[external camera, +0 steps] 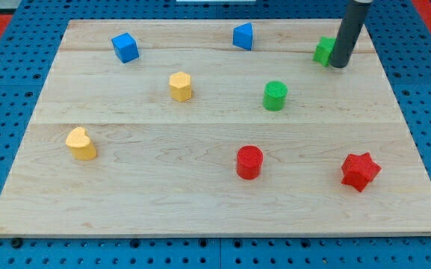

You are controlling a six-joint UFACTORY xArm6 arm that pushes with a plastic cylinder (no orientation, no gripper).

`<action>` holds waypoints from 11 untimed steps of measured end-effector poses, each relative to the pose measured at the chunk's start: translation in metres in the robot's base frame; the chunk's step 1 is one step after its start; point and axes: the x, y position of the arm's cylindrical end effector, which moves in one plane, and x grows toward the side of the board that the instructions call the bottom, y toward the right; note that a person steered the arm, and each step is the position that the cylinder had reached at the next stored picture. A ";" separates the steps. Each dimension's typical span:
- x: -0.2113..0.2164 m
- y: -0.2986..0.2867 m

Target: Move the arm towards the top of blue triangle

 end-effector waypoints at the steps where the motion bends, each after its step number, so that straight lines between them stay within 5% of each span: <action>1: -0.016 0.001; 3: 0.031 -0.029; 4: 0.036 -0.086; 6: 0.032 -0.107; 9: -0.028 -0.206; 11: -0.066 -0.200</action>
